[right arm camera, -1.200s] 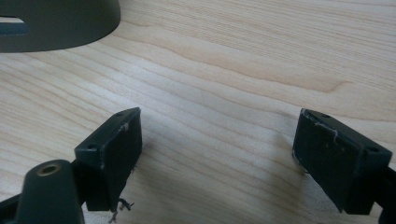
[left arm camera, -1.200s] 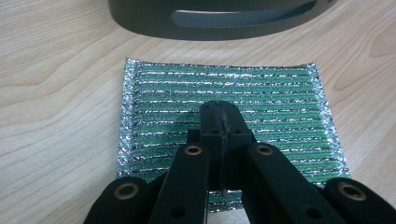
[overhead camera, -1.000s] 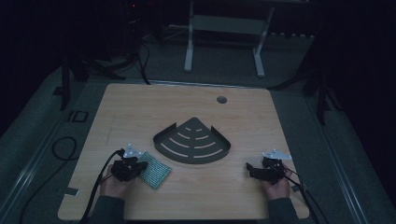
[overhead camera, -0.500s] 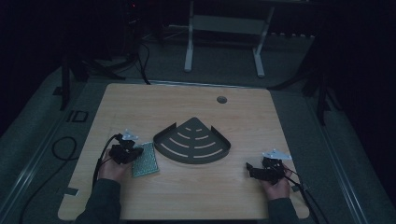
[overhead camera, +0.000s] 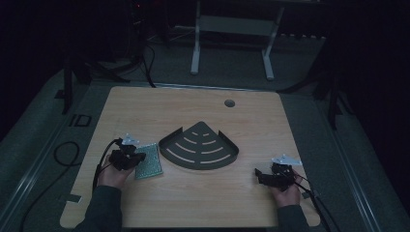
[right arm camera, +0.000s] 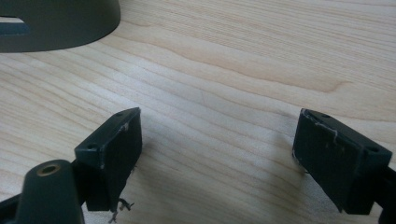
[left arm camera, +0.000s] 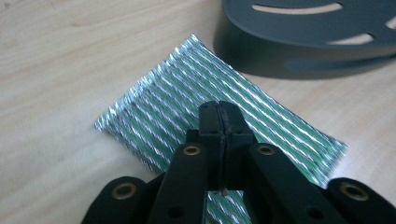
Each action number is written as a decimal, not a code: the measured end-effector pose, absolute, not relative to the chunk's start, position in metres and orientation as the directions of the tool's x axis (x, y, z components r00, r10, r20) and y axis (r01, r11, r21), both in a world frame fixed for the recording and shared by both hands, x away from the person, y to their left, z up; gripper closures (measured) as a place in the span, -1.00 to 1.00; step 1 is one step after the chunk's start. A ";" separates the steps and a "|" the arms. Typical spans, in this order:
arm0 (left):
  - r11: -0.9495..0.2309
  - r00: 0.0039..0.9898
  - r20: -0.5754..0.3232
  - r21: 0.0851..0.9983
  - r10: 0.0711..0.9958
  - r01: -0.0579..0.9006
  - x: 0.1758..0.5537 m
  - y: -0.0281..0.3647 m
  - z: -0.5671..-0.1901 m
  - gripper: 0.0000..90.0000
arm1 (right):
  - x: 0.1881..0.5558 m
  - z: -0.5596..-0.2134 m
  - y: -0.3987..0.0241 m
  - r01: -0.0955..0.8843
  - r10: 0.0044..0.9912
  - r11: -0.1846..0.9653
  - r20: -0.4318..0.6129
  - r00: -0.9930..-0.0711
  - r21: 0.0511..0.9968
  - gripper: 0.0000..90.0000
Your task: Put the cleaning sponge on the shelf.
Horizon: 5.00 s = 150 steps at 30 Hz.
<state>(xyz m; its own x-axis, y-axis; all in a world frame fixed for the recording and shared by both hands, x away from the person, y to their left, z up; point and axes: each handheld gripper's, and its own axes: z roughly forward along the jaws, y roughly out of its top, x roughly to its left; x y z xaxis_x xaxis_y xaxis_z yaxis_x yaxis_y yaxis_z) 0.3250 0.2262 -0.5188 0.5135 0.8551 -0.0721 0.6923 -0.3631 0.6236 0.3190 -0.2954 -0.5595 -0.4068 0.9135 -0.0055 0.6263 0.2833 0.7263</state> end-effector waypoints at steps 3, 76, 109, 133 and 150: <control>-0.362 0.517 -0.082 0.621 0.852 0.695 0.312 0.229 -0.518 1.00 | 0.319 -0.559 -0.295 0.627 0.914 0.283 -0.005 -0.407 0.726 -0.66; -0.307 0.378 -0.266 0.272 0.887 0.912 0.373 0.265 -0.520 0.74 | 0.319 -0.560 -0.295 0.626 0.914 0.283 -0.005 -0.407 0.726 -0.66; -0.464 0.516 -0.200 0.256 0.833 0.848 0.376 0.249 -0.486 1.00 | 0.319 -0.560 -0.295 0.626 0.914 0.283 -0.005 -0.407 0.726 -0.66; -0.478 0.539 -0.157 0.306 0.828 0.823 0.378 0.250 -0.451 1.00 | 0.319 -0.560 -0.295 0.626 0.914 0.283 -0.005 -0.407 0.726 -0.66; -0.493 0.554 -0.114 0.338 0.824 0.802 0.381 0.246 -0.423 1.00 | 0.319 -0.560 -0.295 0.626 0.914 0.283 -0.006 -0.407 0.726 -0.66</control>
<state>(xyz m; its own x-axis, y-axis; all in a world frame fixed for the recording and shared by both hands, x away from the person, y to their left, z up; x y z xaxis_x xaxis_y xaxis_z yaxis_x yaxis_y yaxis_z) 0.3810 0.2464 -0.4231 0.5545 0.8244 -0.1138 0.8019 -0.4926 0.3381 0.3190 -0.2954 -0.5595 -0.4068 0.9135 -0.0055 0.6263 0.2833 0.7263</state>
